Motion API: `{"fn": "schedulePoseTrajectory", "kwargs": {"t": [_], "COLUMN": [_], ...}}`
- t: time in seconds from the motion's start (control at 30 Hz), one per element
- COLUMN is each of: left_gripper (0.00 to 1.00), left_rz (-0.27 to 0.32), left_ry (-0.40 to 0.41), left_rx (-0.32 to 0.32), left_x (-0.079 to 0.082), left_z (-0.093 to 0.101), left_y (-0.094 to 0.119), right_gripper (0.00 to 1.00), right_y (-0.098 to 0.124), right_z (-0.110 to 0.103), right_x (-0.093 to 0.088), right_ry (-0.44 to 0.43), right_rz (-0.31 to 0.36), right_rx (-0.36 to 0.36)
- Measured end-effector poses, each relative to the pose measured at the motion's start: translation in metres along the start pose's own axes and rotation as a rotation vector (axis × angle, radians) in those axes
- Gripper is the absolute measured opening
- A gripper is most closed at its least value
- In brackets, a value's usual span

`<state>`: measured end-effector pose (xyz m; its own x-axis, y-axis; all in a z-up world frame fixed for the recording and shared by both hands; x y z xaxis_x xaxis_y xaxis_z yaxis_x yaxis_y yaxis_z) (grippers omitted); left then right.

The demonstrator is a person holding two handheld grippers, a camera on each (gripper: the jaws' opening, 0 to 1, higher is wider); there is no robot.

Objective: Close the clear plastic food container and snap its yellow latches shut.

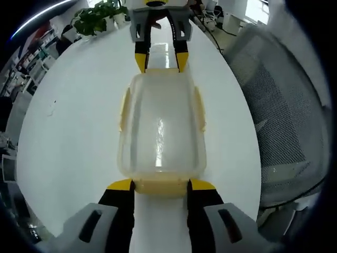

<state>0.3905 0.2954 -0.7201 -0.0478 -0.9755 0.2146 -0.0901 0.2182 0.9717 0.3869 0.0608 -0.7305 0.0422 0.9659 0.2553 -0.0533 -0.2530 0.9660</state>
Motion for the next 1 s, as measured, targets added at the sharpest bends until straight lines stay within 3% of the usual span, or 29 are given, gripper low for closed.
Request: {"fn": "schedulePoseTrajectory", "kwargs": {"t": [0.57,1.0], "left_gripper": [0.38,0.38], "left_rz": [0.024,0.029], "left_ry": [-0.011,-0.021], "left_rx": [0.017,0.010], "left_x": [0.035,0.071], "left_z": [0.005,0.008], "left_y": [0.027,0.031], "right_gripper": [0.36,0.36], "right_y": [0.039,0.060], "right_z": [-0.008,-0.012], "right_x": [-0.024,-0.054], "right_ry": [0.002,-0.005], "right_rz": [0.020,0.006], "right_rx": [-0.016,-0.009]}}
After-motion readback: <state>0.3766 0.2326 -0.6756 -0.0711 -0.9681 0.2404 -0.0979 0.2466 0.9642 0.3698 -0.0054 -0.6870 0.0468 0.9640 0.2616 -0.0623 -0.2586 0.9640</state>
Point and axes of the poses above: the point that each gripper's makers call its tool centre point, and the gripper's own axes: y roughly backward along the fingers, z roughly to its right, x roughly out of its top, the point moved 10 cm from there along y, roughly backward along the fingers, and after that the axes turned 9 degrees about -z, right-handed, at the moved point
